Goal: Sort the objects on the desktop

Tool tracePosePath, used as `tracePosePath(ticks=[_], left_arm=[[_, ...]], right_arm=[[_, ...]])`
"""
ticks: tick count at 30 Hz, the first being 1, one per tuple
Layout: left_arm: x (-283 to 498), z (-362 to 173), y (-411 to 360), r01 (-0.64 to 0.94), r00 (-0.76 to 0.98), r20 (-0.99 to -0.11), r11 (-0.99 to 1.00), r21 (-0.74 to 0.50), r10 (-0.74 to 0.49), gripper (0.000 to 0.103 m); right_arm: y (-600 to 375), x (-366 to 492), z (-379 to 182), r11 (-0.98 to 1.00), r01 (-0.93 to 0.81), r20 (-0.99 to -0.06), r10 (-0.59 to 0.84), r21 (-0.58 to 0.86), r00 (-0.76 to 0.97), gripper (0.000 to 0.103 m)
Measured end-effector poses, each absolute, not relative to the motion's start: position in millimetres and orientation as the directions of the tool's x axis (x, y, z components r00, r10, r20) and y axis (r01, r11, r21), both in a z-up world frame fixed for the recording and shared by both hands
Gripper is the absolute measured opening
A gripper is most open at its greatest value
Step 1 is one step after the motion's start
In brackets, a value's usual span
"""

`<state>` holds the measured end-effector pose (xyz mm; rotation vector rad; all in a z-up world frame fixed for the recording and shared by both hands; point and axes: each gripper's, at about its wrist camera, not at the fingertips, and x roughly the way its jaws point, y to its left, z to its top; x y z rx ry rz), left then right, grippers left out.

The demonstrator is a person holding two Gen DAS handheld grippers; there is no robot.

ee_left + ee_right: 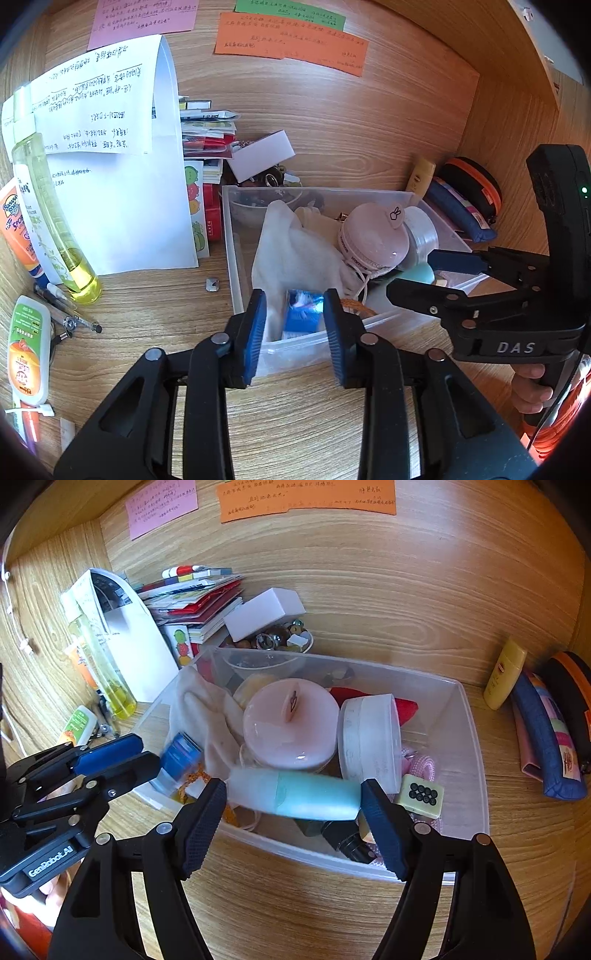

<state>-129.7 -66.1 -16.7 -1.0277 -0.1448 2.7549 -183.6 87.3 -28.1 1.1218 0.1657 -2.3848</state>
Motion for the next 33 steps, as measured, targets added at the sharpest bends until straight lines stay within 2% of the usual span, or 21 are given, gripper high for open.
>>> tracePosePath(ticks=[4, 10, 18, 21, 24, 33], left_arm=[[-128, -14, -65, -0.148, -0.742, -0.636, -0.977, -0.155, 0.213, 0.038], [-120, -6, -64, -0.145, -0.760, -0.615, -0.977, -0.157, 0.211, 0.051], [-104, 9, -59, -0.118, -0.795, -0.583, -0.985, -0.127, 0.170, 0.076], [-99, 13, -56, -0.103, -0.800, -0.580, -0.988, -0.118, 0.152, 0.078], [-92, 15, -51, -0.077, -0.812, -0.571, -0.991, -0.106, 0.124, 0.088], [-68, 18, -29, -0.039, -0.830, -0.553, -0.998, -0.059, 0.065, 0.088]], right_arm=[[90, -176, -24, -0.864, 0.497, -0.743, -0.387, 0.084, -0.546, 0.072], [96, -166, -17, -0.863, 0.501, -0.730, -0.382, 0.063, -0.567, 0.072], [112, -146, -4, -0.881, 0.472, -0.686, -0.337, -0.011, -0.645, 0.079], [119, -136, 1, -0.886, 0.462, -0.669, -0.320, -0.040, -0.671, 0.080], [125, -126, 5, -0.888, 0.456, -0.651, -0.316, -0.053, -0.690, 0.082], [147, -99, 13, -0.888, 0.456, -0.613, -0.329, -0.058, -0.718, 0.082]])
